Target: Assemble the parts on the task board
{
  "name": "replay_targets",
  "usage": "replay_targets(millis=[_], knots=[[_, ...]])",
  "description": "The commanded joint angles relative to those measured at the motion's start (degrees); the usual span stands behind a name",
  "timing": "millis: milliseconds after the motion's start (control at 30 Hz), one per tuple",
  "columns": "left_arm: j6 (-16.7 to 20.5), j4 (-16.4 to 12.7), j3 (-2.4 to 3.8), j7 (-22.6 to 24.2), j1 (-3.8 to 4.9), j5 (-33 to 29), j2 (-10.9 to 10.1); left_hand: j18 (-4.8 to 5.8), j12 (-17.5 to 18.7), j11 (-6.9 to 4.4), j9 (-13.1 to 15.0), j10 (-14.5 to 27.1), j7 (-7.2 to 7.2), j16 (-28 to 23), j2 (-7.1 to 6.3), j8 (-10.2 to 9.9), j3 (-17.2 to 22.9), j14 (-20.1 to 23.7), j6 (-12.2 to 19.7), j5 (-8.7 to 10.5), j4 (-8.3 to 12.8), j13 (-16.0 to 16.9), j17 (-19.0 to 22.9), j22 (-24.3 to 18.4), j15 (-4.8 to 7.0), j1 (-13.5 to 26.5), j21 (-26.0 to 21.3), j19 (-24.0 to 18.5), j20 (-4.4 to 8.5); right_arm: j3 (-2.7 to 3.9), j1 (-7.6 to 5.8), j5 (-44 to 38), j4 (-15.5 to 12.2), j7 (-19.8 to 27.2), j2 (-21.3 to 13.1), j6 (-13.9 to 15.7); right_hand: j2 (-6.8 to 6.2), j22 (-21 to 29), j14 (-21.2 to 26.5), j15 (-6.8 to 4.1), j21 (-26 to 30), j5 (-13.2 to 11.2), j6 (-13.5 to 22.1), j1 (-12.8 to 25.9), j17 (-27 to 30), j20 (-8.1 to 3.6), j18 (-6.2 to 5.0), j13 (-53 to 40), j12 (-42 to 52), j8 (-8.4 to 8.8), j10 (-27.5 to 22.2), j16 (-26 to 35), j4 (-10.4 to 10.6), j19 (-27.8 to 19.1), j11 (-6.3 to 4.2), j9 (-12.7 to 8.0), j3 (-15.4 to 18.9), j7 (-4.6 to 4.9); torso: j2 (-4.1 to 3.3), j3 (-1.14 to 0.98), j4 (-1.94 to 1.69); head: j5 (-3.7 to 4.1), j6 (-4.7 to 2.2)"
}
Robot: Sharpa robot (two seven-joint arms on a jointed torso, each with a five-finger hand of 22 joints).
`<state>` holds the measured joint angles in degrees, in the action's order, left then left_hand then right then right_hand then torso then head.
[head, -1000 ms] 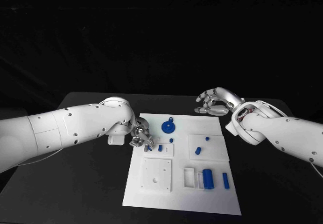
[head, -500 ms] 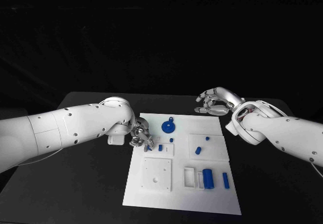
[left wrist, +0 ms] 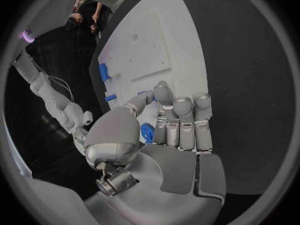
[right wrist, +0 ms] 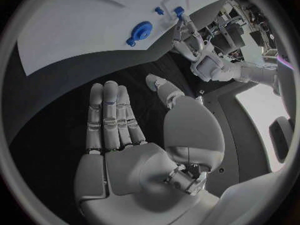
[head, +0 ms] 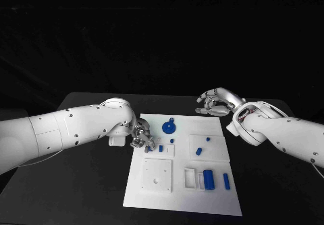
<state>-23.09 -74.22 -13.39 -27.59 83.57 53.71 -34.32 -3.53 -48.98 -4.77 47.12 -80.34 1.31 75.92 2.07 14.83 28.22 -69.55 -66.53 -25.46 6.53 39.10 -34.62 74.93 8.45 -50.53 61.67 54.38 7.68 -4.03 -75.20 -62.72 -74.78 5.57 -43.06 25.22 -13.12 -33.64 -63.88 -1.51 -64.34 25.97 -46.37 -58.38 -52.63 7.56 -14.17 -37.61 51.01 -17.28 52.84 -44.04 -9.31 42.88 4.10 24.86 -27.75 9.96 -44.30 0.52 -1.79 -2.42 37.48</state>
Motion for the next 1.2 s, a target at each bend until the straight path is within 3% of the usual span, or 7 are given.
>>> replay_targets(millis=[33, 667, 700, 733, 800, 900, 1200], knots=[[1.1, 0.0, -0.23, -0.8, -0.54, -0.6, 0.3, -0.22, 0.1, -0.49, 0.0, -0.1, -0.2, -0.3, 0.1, 0.1, 8.6, -0.4, -0.6, 1.95, 7.8, -0.1, 0.1, 0.5, 0.62, 0.6, 0.0, 0.5, 5.97, 0.01, 0.02, -0.2, -0.1, 0.4, 0.0, -0.7, 0.15, -0.1, -0.3, 0.08, 0.3, 0.2, -0.1, 0.4, -0.1, 0.26, -0.82, 0.1, 0.3, -0.29, -0.5, 0.2, 0.2, 0.0, 0.09, -0.1, 0.3, 0.45, -0.01, 0.01, 0.0, 0.01, -0.01], [1.9, 0.1, -0.23, -1.2, -0.71, -0.9, 0.3, -0.37, 0.3, -0.56, 0.3, -0.4, -0.35, -0.5, -0.62, 0.2, 7.9, -0.6, -1.1, 7.94, 5.8, -0.3, 0.0, 0.5, 0.71, 1.2, -0.2, 0.5, 6.05, 0.01, 0.02, -0.2, -0.3, 0.4, -0.2, -0.7, 0.15, -0.1, -0.3, 0.08, 0.3, 0.2, -0.1, 0.4, -0.1, 0.26, -0.82, 0.1, 0.3, -0.3, -0.5, 0.2, 0.2, 0.0, 0.09, -0.1, 0.3, 0.45, 0.0, 0.01, -0.02, 0.2, -0.02], [2.0, 0.1, -0.23, -1.3, -0.71, -0.8, 0.3, -0.39, 0.4, -0.53, 0.4, -0.4, -0.25, -0.6, -0.85, 0.2, 7.3, -0.5, -1.1, 13.81, 5.0, -0.3, 0.0, 0.5, 0.69, 1.9, -0.2, 0.6, 6.07, 0.0, 0.02, -0.2, -0.3, 0.4, -0.2, -0.7, 0.15, -0.1, -0.3, 0.08, 0.3, 0.2, -0.1, 0.4, -0.1, 0.26, -0.82, 0.1, 0.3, -0.3, -0.5, 0.2, 0.2, 0.0, 0.09, -0.1, 0.3, 0.45, 0.0, 0.02, -0.01, 0.2, -0.05], [2.2, 0.2, -0.23, -1.4, -0.71, -0.6, 0.3, -0.44, 0.5, -0.56, 0.4, -0.4, -0.23, -0.6, -1.98, 0.1, 7.3, -0.4, -1.0, 16.4, 4.4, -0.3, 0.0, 0.4, 0.73, 2.0, -0.3, 0.4, 6.09, 0.0, 0.02, -0.2, -0.3, 0.4, -0.2, -0.7, 0.15, -0.1, -0.3, 0.08, 0.3, 0.2, -0.1, 0.4, -0.1, 0.26, -0.82, 0.1, 0.3, -0.3, -0.5, 0.2, 0.2, 0.0, 0.09, -0.1, 0.3, 0.45, 0.01, 0.02, -0.02, 0.21, -0.08], [2.3, 0.2, -0.23, -1.4, -0.71, -0.4, 0.2, -0.42, 0.5, -0.55, 0.2, -0.4, -0.14, -0.7, -3.54, -0.1, 6.7, -0.4, -0.9, 19.26, 2.9, -0.3, 0.0, 0.4, 0.74, 3.2, -0.4, 0.4, 6.05, 0.0, 0.02, -0.2, -0.3, 0.4, -0.2, -0.7, 0.15, -0.1, -0.3, 0.08, 0.3, 0.2, -0.1, 0.4, -0.1, 0.26, -0.82, 0.1, 0.3, -0.3, -0.5, 0.2, 0.2, 0.0, 0.09, -0.1, 0.3, 0.45, 0.01, 0.02, -0.04, 0.22, -0.09], [3.2, 0.1, -0.23, -1.6, -0.71, -0.1, 0.0, -0.52, 0.7, -0.33, 0.0, -0.3, -0.13, -0.9, -5.75, -0.5, 6.1, -0.3, -0.5, 21.66, 0.9, -0.4, 0.1, 0.4, 0.82, 4.8, -0.6, 0.3, 6.12, 0.0, 0.02, -0.2, -0.3, 0.4, -0.2, -0.7, 0.14, -0.1, -0.3, 0.08, 0.3, 0.2, -0.1, 0.4, -0.1, 0.26, -0.83, 0.1, 0.3, -0.3, -0.5, 0.2, 0.2, 0.0, 0.09, -0.1, 0.3, 0.46, 0.0, 0.02, -0.04, 0.21, -0.1], [6.3, -0.2, -0.22, -1.8, -0.71, 0.2, -0.7, -0.65, 1.0, 0.33, -0.5, 1.1, 0.59, -1.5, -11.23, -1.7, 6.2, 1.1, 1.5, 22.58, -3.7, -0.3, 0.1, 0.5, 1.02, 7.6, -1.2, -0.7, 6.22, 0.0, 0.03, -0.2, -0.2, 0.4, -0.2, -0.6, 0.12, -0.1, -0.3, 0.09, 0.3, 0.2, -0.1, 0.4, -0.1, 0.27, -0.82, 0.2, 0.3, -0.29, -0.5, 0.2, 0.2, 0.0, 0.09, -0.1, 0.3, 0.46, 0.01, 0.04, 0.0, 0.27, -0.23]])
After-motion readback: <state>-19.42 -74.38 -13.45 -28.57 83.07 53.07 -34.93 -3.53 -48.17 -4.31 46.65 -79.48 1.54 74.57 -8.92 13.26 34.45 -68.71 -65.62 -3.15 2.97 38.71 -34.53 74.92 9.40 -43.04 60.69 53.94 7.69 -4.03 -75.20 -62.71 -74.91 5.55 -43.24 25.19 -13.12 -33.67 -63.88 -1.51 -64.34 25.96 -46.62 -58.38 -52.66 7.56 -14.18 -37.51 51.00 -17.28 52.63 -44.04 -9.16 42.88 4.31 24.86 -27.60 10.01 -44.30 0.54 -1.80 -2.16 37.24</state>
